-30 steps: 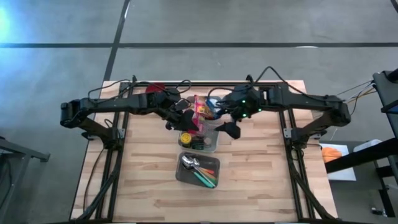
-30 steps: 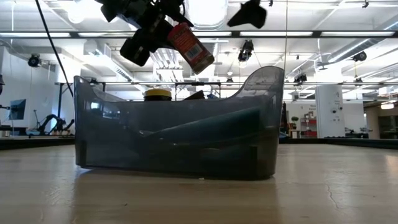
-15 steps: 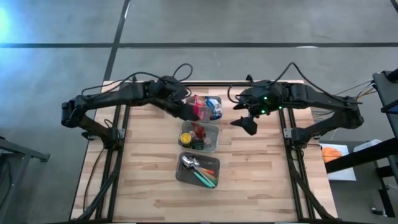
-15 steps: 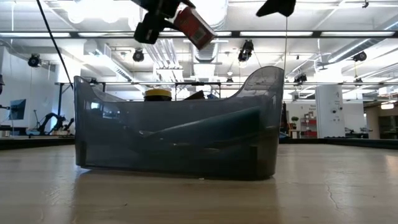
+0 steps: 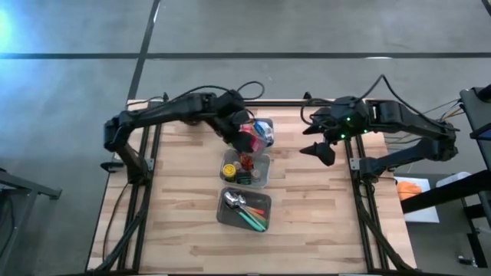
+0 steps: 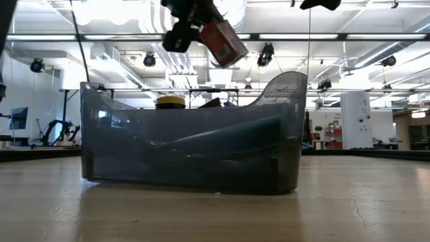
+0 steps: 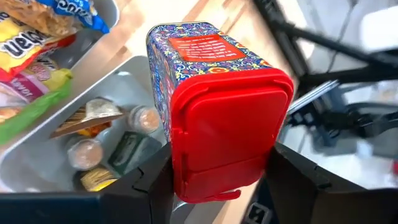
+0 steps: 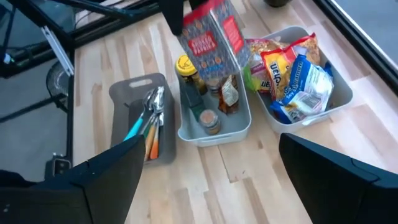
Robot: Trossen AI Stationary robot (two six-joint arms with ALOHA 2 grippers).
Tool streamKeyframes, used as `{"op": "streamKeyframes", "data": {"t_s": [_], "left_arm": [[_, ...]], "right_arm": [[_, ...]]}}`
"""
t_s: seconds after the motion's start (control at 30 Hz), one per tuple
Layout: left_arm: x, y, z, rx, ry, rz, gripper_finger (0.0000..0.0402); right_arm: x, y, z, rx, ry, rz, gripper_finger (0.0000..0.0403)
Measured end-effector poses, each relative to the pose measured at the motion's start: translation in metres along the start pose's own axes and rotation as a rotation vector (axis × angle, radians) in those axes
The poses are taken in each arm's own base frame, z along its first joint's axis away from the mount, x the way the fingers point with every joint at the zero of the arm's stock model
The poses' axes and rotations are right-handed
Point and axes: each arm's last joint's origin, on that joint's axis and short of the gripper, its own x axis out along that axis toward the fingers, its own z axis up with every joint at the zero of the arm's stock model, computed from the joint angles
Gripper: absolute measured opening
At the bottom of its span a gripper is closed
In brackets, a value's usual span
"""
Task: Pick & Place Food Item
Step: Put the red seasoning can into the bottom gray bin
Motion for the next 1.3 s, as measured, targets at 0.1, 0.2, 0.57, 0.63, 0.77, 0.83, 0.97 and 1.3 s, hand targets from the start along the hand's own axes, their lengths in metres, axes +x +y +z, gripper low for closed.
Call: {"op": "streamKeyframes", "data": {"t_s": [0.1, 0.2, 0.57, 0.63, 0.77, 0.83, 0.97, 1.3], "left_arm": [[0.008, -0.002, 0.011, 0.032, 0.067, 0.05, 0.0198], [0.015, -0.005, 0.02, 0.077, 0.116, 0.078, 0.0198], [0.036, 0.001, 0.034, 0.171, 0.145, 0.169, 0.0198], [0.043, 0.004, 0.036, 0.188, 0.154, 0.188, 0.0198], [0.051, 0.008, 0.037, 0.217, 0.174, 0.197, 0.0198], [0.056, 0.009, 0.038, 0.224, 0.172, 0.201, 0.0198], [0.061, 0.007, 0.038, 0.311, 0.175, 0.199, 0.0198], [0.057, 0.009, 0.021, 0.365, 0.295, 0.33, 0.0198]], "right_arm": [[-0.005, 0.0, -0.002, 0.005, -0.01, 0.004, 0.0363], [-0.011, -0.001, -0.004, 0.024, -0.014, 0.006, 0.0363], [-0.019, -0.003, -0.014, 0.094, 0.035, -0.012, 0.0363], [-0.018, -0.003, -0.013, 0.095, 0.039, -0.014, 0.0363], [-0.016, -0.003, -0.013, 0.095, 0.043, -0.016, 0.0363], [-0.016, -0.003, -0.013, 0.095, 0.043, -0.016, 0.0363], [-0.016, -0.003, -0.013, 0.112, 0.043, -0.016, 0.0363], [-0.016, -0.003, -0.014, 0.114, 0.051, -0.018, 0.0363]]}}
